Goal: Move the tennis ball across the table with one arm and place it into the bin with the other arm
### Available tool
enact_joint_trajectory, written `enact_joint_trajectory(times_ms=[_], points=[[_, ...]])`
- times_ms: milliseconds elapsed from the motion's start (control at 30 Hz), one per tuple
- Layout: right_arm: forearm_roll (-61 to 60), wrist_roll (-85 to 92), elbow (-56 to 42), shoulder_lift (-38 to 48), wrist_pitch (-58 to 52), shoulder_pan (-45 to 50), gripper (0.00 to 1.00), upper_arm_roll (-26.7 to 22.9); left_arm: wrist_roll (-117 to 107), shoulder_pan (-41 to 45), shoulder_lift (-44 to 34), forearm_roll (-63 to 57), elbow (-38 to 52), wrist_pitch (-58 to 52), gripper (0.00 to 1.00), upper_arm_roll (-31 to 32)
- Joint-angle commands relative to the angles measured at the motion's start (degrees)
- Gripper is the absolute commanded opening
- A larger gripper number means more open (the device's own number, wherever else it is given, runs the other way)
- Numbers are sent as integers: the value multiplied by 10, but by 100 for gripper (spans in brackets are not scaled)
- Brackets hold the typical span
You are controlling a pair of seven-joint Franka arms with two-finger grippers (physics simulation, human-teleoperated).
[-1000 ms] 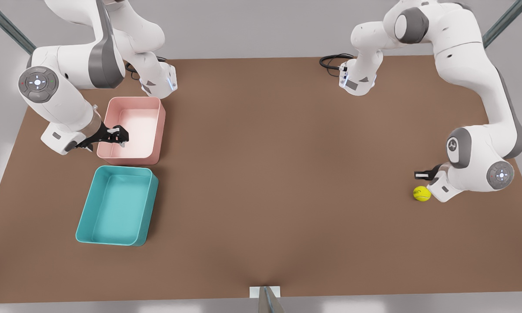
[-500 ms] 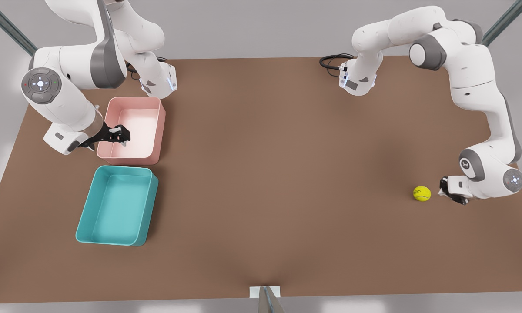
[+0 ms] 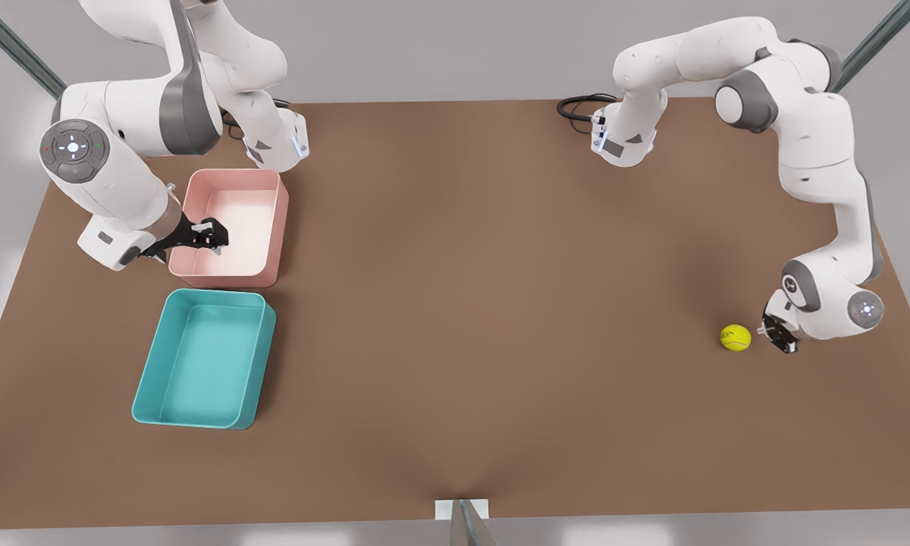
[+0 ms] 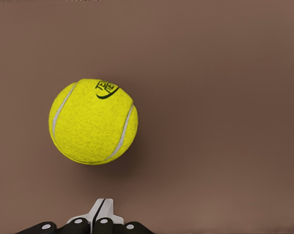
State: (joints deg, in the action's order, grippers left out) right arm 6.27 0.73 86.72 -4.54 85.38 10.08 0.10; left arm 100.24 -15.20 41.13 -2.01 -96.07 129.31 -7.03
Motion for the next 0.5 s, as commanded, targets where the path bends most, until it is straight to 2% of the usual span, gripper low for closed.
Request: enact_joint_trajectory(times_ms=[0,100,167,200,333,367,433,467], points=[[0,1,0,1,0,0,100,0,102,12,-1,-1,-3,6,21,0],[0,0,0,1,0,-1,100,0,-188,93,-36,-1,-31,5,21,16],[0,0,0,0,0,0,100,0,-505,120,-60,10,-28,-48,21,95],[0,0,0,0,0,0,100,0,-589,120,-62,58,-26,-73,21,124],[0,0,0,0,0,0,100,0,-588,121,-64,60,-25,-80,21,126],[0,0,0,0,0,0,100,0,-596,135,-88,61,-23,-108,21,125],[0,1,0,0,0,0,100,0,-715,183,-168,47,-11,-207,21,116],[0,1,0,0,0,0,100,0,-819,206,-209,22,43,-305,21,116]])
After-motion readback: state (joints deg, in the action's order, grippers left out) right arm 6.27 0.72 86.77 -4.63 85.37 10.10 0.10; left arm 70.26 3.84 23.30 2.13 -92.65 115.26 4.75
